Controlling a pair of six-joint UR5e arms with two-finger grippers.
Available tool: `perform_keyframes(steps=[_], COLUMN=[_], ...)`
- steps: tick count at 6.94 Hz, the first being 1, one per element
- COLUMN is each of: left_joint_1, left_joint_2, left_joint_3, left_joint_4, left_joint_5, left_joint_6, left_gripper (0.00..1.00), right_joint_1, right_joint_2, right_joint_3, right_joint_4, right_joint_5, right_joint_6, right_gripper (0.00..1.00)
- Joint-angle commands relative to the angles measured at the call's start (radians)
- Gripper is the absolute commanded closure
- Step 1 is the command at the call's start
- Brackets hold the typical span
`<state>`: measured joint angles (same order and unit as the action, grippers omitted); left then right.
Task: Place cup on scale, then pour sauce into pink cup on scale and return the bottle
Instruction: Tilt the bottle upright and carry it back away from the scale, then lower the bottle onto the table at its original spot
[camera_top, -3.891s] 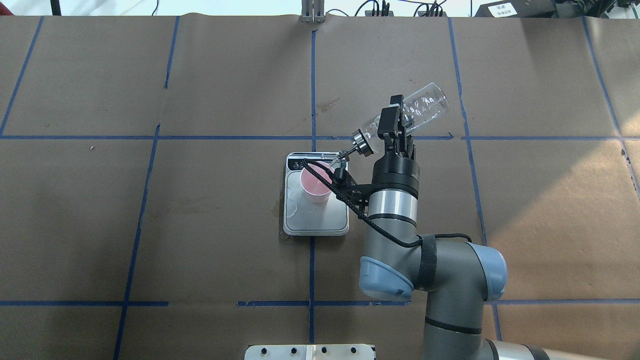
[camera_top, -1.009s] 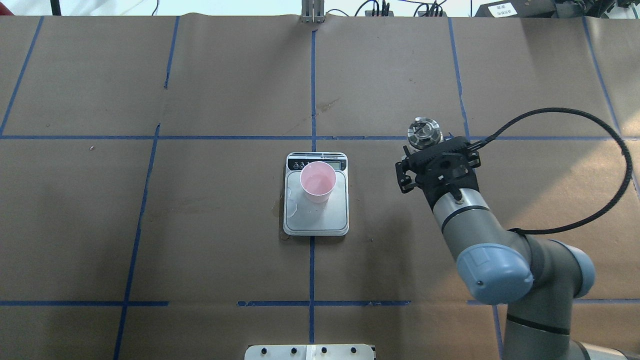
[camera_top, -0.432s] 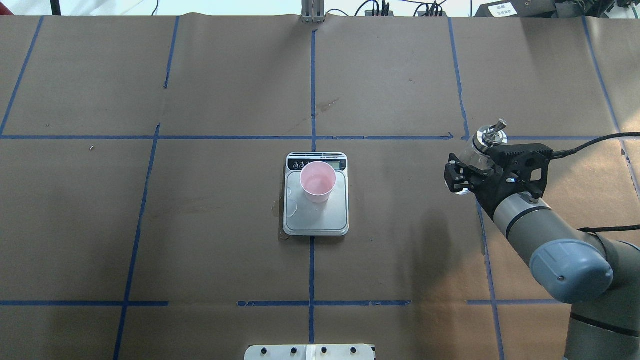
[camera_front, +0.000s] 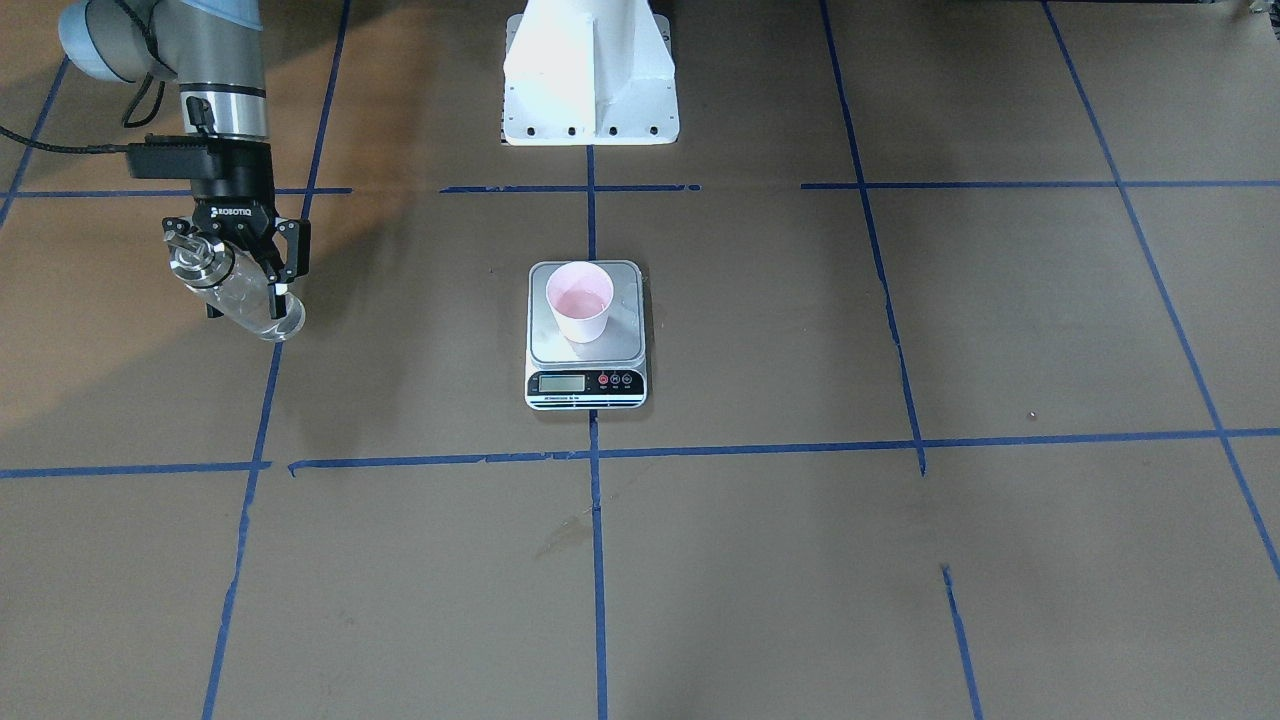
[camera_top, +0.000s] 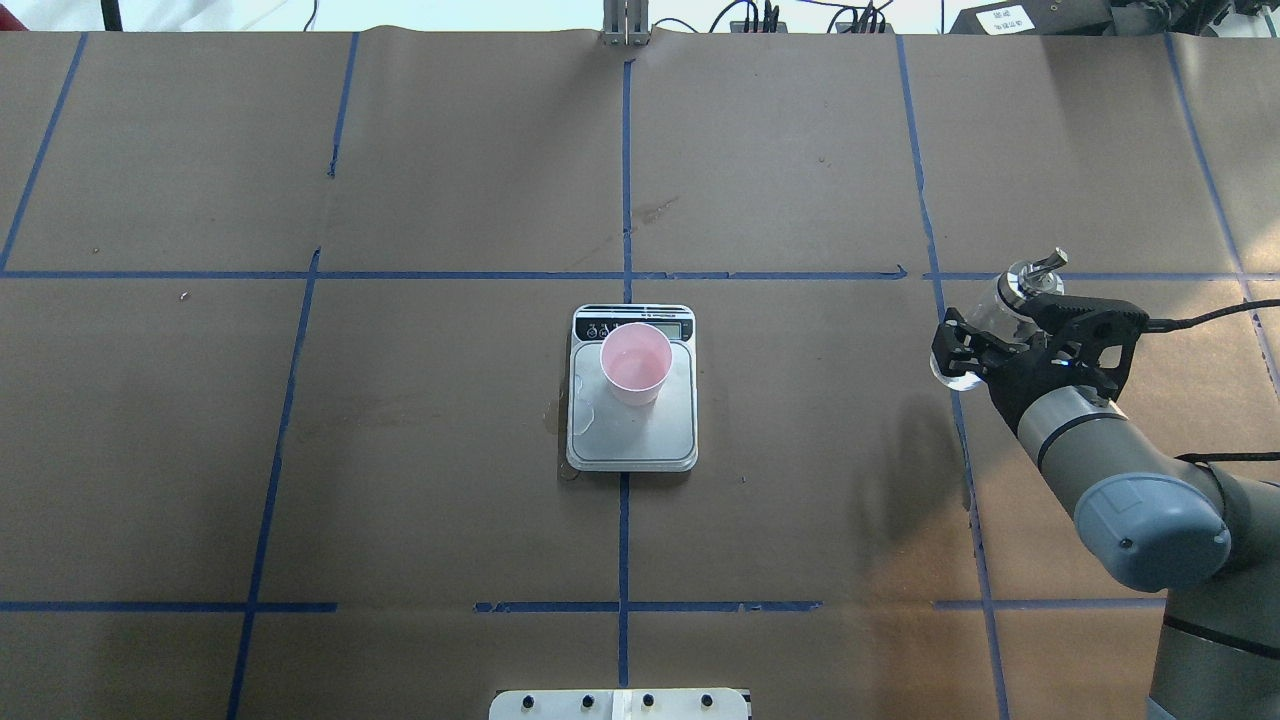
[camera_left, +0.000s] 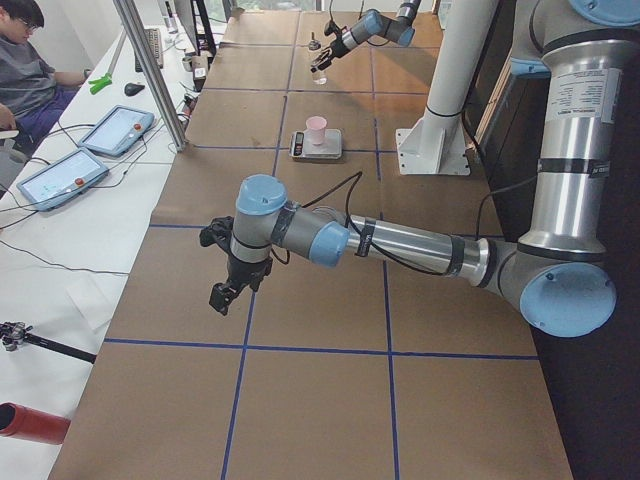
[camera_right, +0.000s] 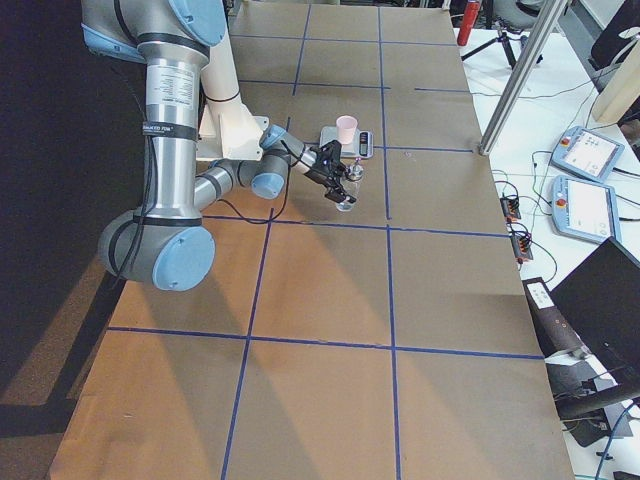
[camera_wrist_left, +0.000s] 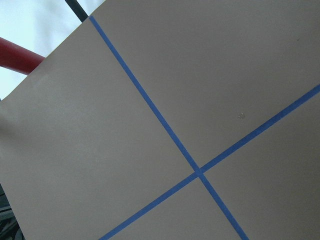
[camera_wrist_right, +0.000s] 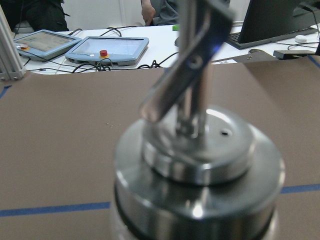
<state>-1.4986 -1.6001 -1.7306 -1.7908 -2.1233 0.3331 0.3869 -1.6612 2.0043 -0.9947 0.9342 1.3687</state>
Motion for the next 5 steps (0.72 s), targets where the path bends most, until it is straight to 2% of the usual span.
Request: perform_keyframes(steps=[1, 3, 5], left_joint_1=[0.0, 0.0, 0.001], left_joint_2=[0.0, -0.001, -0.001], left_joint_3=[-0.007, -0.006, -0.006], left_joint_4=[0.001, 0.001, 0.001], left_joint_5=[0.0, 0.0, 0.002], left_joint_6=[0.0, 0.0, 0.0], left_gripper=[0.0, 0.0, 0.0], right_joint_1=[0.018, 0.015, 0.012], right_joint_2=[0.009, 0.017, 0.07], right_joint_3=[-0.077, -0.113, -0.142], right_joint_4=[-0.001, 0.001, 0.001], right_joint_5=[-0.052, -0.077, -0.1], right_joint_6=[0.021, 0.027, 0.027], right_gripper=[1.0, 1.0, 1.0])
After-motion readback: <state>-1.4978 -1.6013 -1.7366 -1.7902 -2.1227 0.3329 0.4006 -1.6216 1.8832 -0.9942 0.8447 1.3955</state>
